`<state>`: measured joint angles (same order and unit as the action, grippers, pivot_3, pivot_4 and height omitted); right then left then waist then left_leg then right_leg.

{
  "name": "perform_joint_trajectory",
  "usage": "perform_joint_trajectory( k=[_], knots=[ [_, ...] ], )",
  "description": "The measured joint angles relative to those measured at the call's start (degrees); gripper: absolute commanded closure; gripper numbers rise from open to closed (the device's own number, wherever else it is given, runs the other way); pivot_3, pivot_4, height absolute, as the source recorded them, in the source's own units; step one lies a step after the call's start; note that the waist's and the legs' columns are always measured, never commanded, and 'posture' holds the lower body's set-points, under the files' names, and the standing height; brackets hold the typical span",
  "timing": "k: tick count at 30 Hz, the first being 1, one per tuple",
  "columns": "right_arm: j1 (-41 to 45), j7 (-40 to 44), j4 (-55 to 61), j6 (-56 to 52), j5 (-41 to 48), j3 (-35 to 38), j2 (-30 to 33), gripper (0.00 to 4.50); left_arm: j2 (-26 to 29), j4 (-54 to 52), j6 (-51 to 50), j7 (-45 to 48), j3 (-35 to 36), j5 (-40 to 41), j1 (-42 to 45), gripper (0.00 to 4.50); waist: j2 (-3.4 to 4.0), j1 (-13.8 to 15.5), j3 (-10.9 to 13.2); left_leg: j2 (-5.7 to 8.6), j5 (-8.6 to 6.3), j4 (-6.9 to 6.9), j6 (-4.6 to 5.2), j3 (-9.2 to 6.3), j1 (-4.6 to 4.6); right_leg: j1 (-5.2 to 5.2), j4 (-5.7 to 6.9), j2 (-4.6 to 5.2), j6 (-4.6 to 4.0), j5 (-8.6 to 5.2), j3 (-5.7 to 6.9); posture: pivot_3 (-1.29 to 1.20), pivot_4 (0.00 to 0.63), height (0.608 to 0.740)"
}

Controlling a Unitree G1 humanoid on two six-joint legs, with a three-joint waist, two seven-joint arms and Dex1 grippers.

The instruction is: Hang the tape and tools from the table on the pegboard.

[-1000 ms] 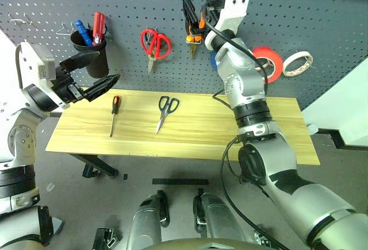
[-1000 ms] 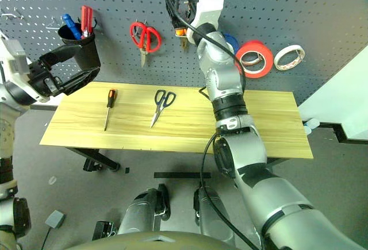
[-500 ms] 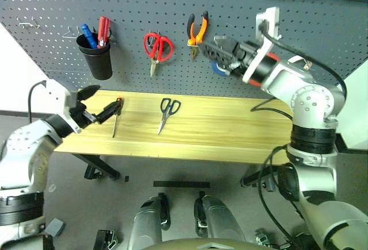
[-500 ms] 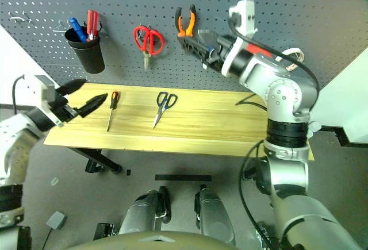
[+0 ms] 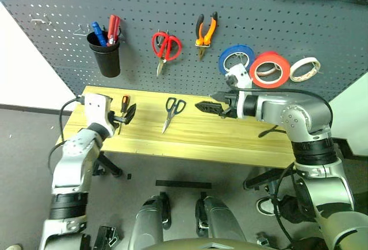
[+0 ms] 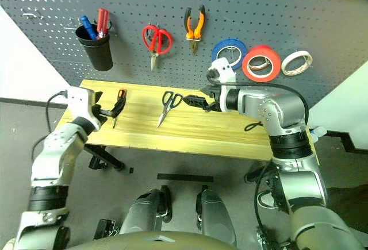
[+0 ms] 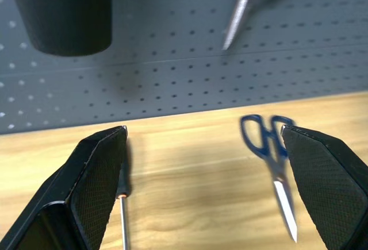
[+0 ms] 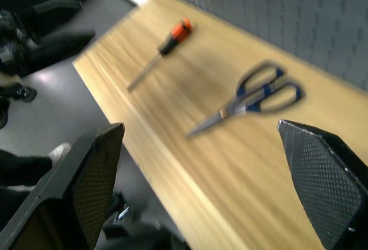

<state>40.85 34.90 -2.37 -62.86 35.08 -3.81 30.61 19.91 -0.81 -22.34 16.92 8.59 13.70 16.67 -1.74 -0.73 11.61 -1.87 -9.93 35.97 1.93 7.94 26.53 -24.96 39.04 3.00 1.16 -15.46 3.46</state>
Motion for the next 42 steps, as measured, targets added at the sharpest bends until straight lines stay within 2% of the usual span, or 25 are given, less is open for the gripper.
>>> perform_joint_trajectory(
  k=[6,10,14,18,22,27,30,35,42],
  knots=[
    [0.0,3.9,-7.4,9.9,-6.8,-0.6,2.2,0.02,-5.1,8.4,-2.4,-3.6,-3.5,-2.7,6.2,0.0,0.02,-0.2,0.1,0.0,0.01,0.06,0.24,0.0,-0.02,0.03,-0.05,0.0,0.05,0.0,0.02,-0.03,0.245,0.74],
    [-0.7,8.7,-13.4,26.1,-12.1,-1.3,0.8,0.02,-7.7,18.2,-0.7,-5.1,-4.0,-4.3,12.7,0.0,0.13,-0.3,0.9,-0.03,0.09,0.09,0.39,-0.01,-0.09,0.11,-0.04,-0.01,0.07,-0.01,0.11,-0.05,0.291,0.74],
    [-1.1,17.5,-18.9,40.2,-15.1,-2.1,0.4,0.02,-9.8,26.7,1.2,-6.2,-4.0,-5.1,17.3,0.0,0.13,-0.2,2.9,-0.04,0.23,0.16,0.66,-0.01,-0.07,0.16,-0.07,0.01,0.19,0.02,0.14,-0.08,0.335,0.74],
    [-1.0,28.7,-23.2,47.4,-18.4,-5.5,2.5,0.02,-11.9,35.5,3.3,-8.5,-4.5,-7.1,21.4,0.0,0.17,-0.1,4.6,-0.03,0.19,0.15,0.8,-0.01,-0.01,0.2,-0.25,0.11,0.41,0.1,0.24,-0.1,0.365,0.74],
    [0.9,33.9,-28.5,49.4,-22.0,-7.6,3.2,0.02,-14.3,44.1,5.3,-10.6,-4.3,-7.6,26.4,0.0,0.27,-0.4,6.3,-0.02,0.14,0.15,0.89,-0.01,0.04,0.26,-0.56,0.51,0.63,0.24,0.78,-0.13,0.39,0.74],
    [6.1,34.6,-33.0,48.4,-25.0,-8.1,3.1,0.02,-17.2,54.6,7.2,-12.7,-4.5,-8.6,34.1,0.0,0.29,-0.6,8.2,-0.03,0.1,0.12,0.97,0.0,0.12,0.33,-0.83,1.23,0.9,0.42,2.0,-0.15,0.409,0.74],
    [7.7,34.4,-34.1,46.3,-25.2,-7.4,3.0,0.02,-18.2,60.0,7.7,-15.5,-4.6,-9.8,38.5,0.0,0.32,-0.6,8.9,-0.03,0.16,0.07,0.89,0.0,0.21,0.31,-0.91,1.29,0.93,0.43,2.21,-0.15,0.41,0.74],
    [7.8,33.9,-34.1,44.1,-25.3,-6.5,2.9,0.02,-18.5,65.6,5.9,-19.8,-3.1,-9.8,43.9,0.0,0.36,-0.7,9.3,0.04,0.17,0.13,0.89,0.01,0.4,0.27,-0.96,1.5,1.05,0.38,2.63,-0.16,0.397,0.74],
    [7.3,32.3,-33.8,42.6,-25.4,-6.3,2.9,0.02,-18.9,68.7,-0.2,-21.1,-1.8,-9.4,47.3,0.0,0.35,-1.0,9.3,0.07,0.16,0.21,0.88,0.01,0.41,0.31,-0.95,1.6,1.23,0.48,2.77,-0.17,0.384,0.74]
  ],
)
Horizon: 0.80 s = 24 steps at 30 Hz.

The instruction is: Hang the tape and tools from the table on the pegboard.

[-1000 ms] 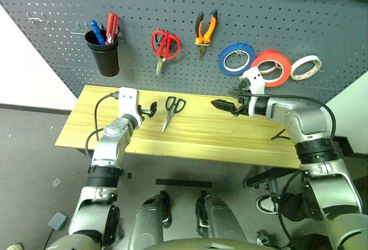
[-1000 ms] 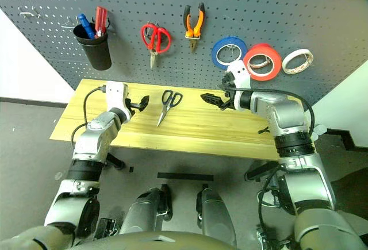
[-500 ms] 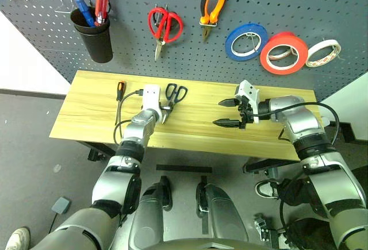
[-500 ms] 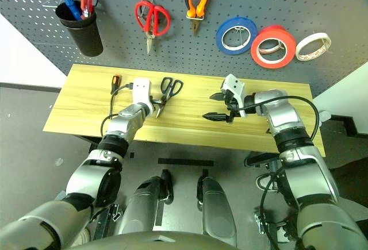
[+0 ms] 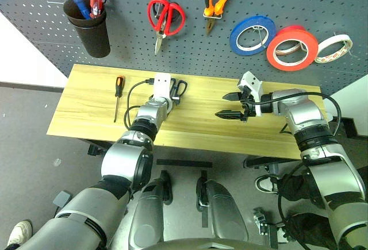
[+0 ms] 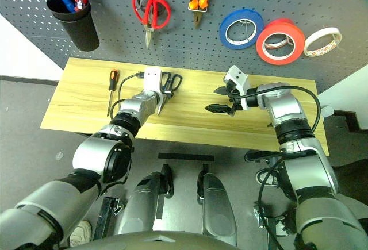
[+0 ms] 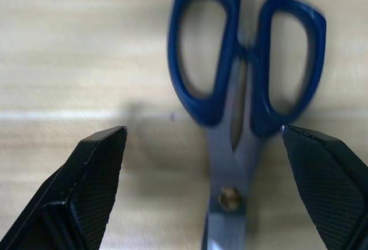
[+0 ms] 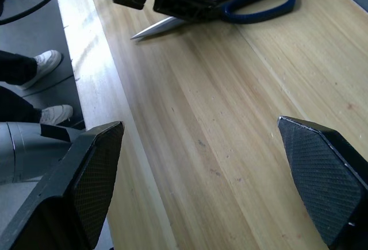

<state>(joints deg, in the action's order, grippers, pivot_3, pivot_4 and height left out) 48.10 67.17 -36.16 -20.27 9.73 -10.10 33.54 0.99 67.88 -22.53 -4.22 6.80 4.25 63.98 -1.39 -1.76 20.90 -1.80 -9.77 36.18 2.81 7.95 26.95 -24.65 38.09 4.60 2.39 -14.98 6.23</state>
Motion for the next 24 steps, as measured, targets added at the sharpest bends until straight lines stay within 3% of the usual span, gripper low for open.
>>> perform_joint_trajectory(
  k=[8,11,21,24],
  knots=[
    [0.0,-2.5,0.0,-0.1,-0.1,1.8,0.0,0.02,-1.4,-0.7,-5.6,-0.6,0.8,0.1,1.5,0.0,0.0,-0.8,0.0,0.02,0.0,-0.04,-0.02,0.01,-0.02,0.01,-0.01,0.04,0.04,0.02,0.03,-0.17,0.372,0.74],
    [-0.1,-3.3,0.0,-0.1,-0.1,2.0,-0.1,0.0,-1.7,-0.8,-6.0,-0.7,0.5,-0.3,1.5,0.6,0.0,-0.8,0.0,0.02,0.0,-0.03,-0.03,0.02,-0.04,0.02,0.0,0.04,0.04,0.03,0.03,-0.17,0.368,0.74],
    [-0.7,-5.3,-1.0,2.3,-0.5,2.1,-0.8,0.0,-1.7,-3.7,-10.9,-2.5,0.1,-1.1,0.9,3.76,0.02,-0.8,0.0,0.03,-0.03,-0.02,-0.09,0.02,-0.09,0.08,0.0,0.06,0.05,0.03,0.04,-0.17,0.337,0.74],
    [-0.7,-5.6,-1.9,3.3,-0.8,2.1,-1.2,0.0,-1.6,-4.1,-11.6,-3.7,0.9,-1.0,0.9,3.84,0.01,-0.8,0.0,0.03,-0.06,0.0,-0.13,0.02,-0.12,0.14,0.0,0.06,0.08,0.05,0.04,-0.17,0.326,0.74]
  ],
)
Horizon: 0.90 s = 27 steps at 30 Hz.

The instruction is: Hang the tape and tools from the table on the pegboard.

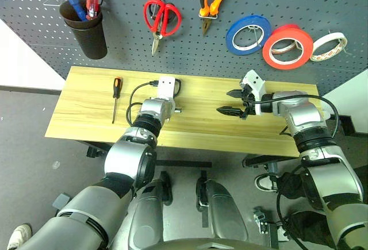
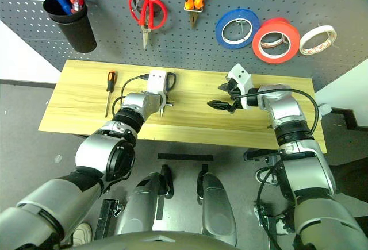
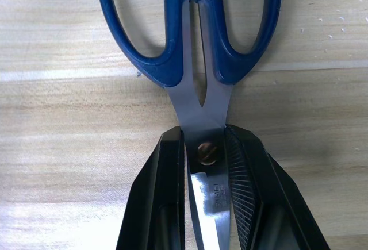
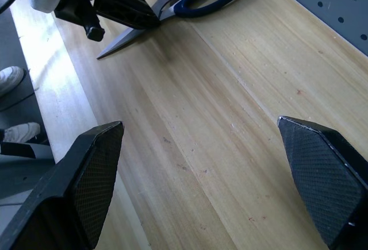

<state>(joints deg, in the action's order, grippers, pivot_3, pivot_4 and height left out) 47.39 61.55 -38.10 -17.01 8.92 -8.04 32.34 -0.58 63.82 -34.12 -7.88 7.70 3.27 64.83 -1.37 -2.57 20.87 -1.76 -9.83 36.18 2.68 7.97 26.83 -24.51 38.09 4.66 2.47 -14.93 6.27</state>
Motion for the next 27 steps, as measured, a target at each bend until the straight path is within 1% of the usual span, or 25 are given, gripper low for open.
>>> perform_joint_trajectory(
  k=[5,9,14,15,17,20,23,27],
  knots=[
    [0.1,-0.4,-2.1,1.4,-1.0,0.0,-0.2,0.0,0.6,-1.2,-2.0,0.2,0.4,0.3,-0.2,3.84,0.01,-0.2,0.0,0.0,0.0,-0.01,-0.04,0.02,-0.03,0.01,0.01,-0.01,0.02,0.01,0.0,-0.16,0.299,0.74],
    [0.5,-0.3,-3.2,1.8,-1.1,0.3,-0.3,0.0,1.8,-7.7,-7.5,3.8,-1.5,0.3,-2.8,3.84,0.02,-0.3,-0.1,0.0,0.07,-0.04,-0.02,0.05,-0.04,0.0,0.02,-0.03,0.01,0.01,0.01,-0.15,0.267,0.74],
    [1.1,1.0,-2.7,2.3,-0.6,1.8,-0.5,0.0,5.1,-28.5,-22.5,13.8,-7.3,1.7,-12.9,3.84,0.08,-0.8,-0.2,0.02,0.09,-0.05,-0.06,0.07,-0.03,0.0,0.04,-0.04,0.01,0.02,0.02,-0.13,0.237,0.74],
    [1.1,1.6,-2.1,2.0,0.1,1.9,-0.7,0.0,6.9,-34.8,-25.0,15.9,-8.9,2.4,-16.3,3.84,0.08,-0.9,-0.2,0.02,0.09,-0.05,-0.08,0.07,-0.02,0.0,0.04,-0.04,0.01,0.03,0.01,-0.13,0.232,0.74],
    [0.8,3.1,-0.2,0.4,1.8,3.2,-0.7,0.0,12.5,-49.1,-29.4,21.0,-12.2,4.4,-24.2,3.84,0.09,-1.6,-0.3,0.01,0.1,-0.1,-0.09,0.07,-0.01,-0.03,0.04,-0.06,0.0,0.03,0.0,-0.11,0.221,0.74],
    [0.8,4.3,2.1,-2.1,3.7,5.1,-0.4,0.0,18.9,-64.2,-34.5,24.5,-13.3,6.2,-31.0,3.84,0.17,-1.3,-0.4,-0.02,0.17,-0.14,-0.3,-0.01,0.01,-0.05,0.06,-0.1,-0.08,0.08,0.06,-0.1,0.206,0.74],
    [0.6,5.1,4.3,-3.6,4.8,5.5,-0.3,0.0,22.2,-76.8,-35.7,26.4,-11.6,8.2,-36.4,3.84,0.22,-0.9,-1.0,0.01,0.16,-0.08,-0.33,-0.02,0.09,-0.04,-0.02,-0.05,-0.03,0.16,0.07,-0.08,0.192,0.74],
    [0.4,5.2,4.6,-4.3,5.2,6.2,-0.2,0.0,24.0,-83.9,-32.7,28.7,-9.1,10.3,-41.3,3.84,0.28,-0.5,-2.1,0.03,0.15,-0.07,-0.34,-0.01,0.23,-0.09,-0.24,-0.02,0.04,0.34,0.07,-0.07,0.176,0.74]
  ],
)
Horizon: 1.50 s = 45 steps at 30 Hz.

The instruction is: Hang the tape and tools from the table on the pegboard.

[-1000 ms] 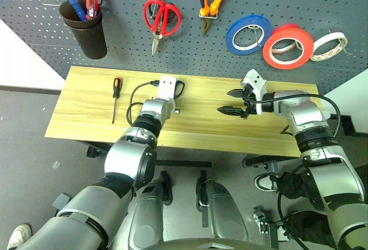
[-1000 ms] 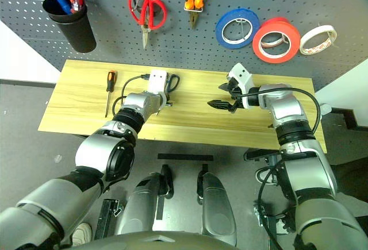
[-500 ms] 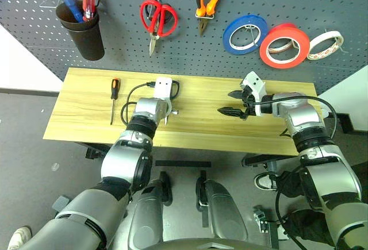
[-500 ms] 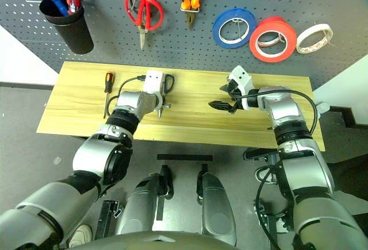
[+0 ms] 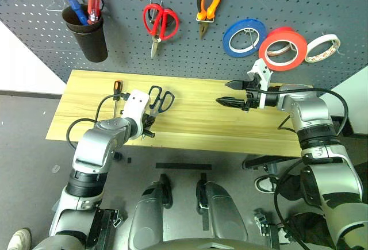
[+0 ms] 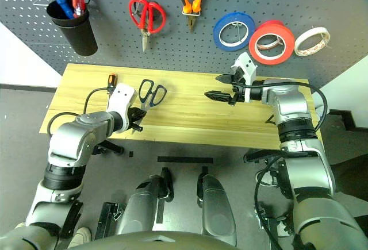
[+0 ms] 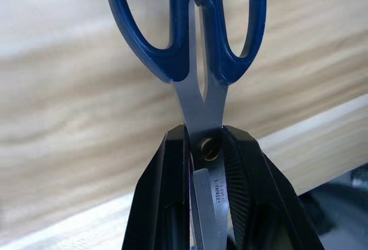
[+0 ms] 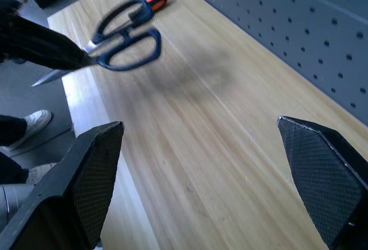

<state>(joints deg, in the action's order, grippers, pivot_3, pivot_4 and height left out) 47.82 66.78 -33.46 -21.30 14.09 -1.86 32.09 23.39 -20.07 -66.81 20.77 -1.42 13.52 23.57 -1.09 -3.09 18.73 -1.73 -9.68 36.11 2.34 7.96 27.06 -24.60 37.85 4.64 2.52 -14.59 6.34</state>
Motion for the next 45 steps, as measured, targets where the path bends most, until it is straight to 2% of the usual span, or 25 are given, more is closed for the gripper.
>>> perform_joint_trajectory(
  k=[6,11,16,20,24,34,45],
  knots=[
    [-0.1,0.3,0.6,-0.6,0.3,0.4,0.3,0.0,2.3,-6.2,5.6,4.4,6.1,4.0,-10.1,3.84,0.11,0.3,-1.5,-0.03,0.01,-0.01,-0.02,0.0,0.24,-0.27,-0.01,-0.02,-0.05,0.04,0.01,-0.05,0.16,0.74],
    [0.7,0.7,0.6,-1.4,1.2,0.7,0.3,0.0,2.3,-9.5,14.1,5.2,9.5,5.2,-12.6,3.84,0.08,0.7,-2.6,-0.02,0.01,0.02,-0.01,0.02,0.33,-0.26,-0.11,0.01,-0.03,0.12,0.04,-0.04,0.147,0.74],
    [1.8,1.3,0.5,-2.8,2.8,1.9,0.4,0.0,1.9,-9.1,24.5,3.6,9.8,2.6,-13.2,3.84,0.07,0.7,-3.6,-0.02,0.01,0.01,-0.01,0.03,0.34,-0.25,-0.19,0.0,-0.03,0.22,0.04,-0.03,0.132,0.74],
    [2.2,1.4,0.5,-3.2,3.1,2.3,0.4,0.0,-2.2,-7.6,31.3,1.6,9.9,2.3,-11.3,3.84,0.13,0.9,-4.5,-0.02,0.01,0.03,0.01,0.05,0.34,-0.22,-0.21,0.0,0.0,0.24,0.05,-0.04,0.126,0.74],
    [2.2,1.4,0.4,-3.3,3.3,2.8,0.3,0.0,-3.3,-6.1,36.8,2.1,10.2,3.0,-10.0,3.84,0.24,0.8,-5.0,-0.03,0.09,0.05,0.14,0.05,0.34,-0.21,-0.21,-0.04,0.01,0.28,0.05,-0.04,0.122,0.74],
    [2.7,4.2,3.3,-7.2,11.6,7.8,-0.3,0.0,-3.8,6.0,49.3,6.7,11.3,5.2,-5.7,3.84,0.41,0.8,-5.3,-0.05,0.26,0.15,0.56,0.07,0.32,-0.15,-0.21,-0.09,0.09,0.54,0.08,-0.05,0.116,0.74],
    [0.4,4.4,8.2,-5.8,12.0,7.9,0.5,0.0,-4.5,20.8,56.0,9.6,10.5,5.1,3.6,3.84,0.48,0.6,-6.0,-0.07,0.19,0.17,0.82,0.09,0.33,-0.15,-0.28,-0.06,0.04,0.79,0.08,-0.1,0.12,0.74]
  ],
)
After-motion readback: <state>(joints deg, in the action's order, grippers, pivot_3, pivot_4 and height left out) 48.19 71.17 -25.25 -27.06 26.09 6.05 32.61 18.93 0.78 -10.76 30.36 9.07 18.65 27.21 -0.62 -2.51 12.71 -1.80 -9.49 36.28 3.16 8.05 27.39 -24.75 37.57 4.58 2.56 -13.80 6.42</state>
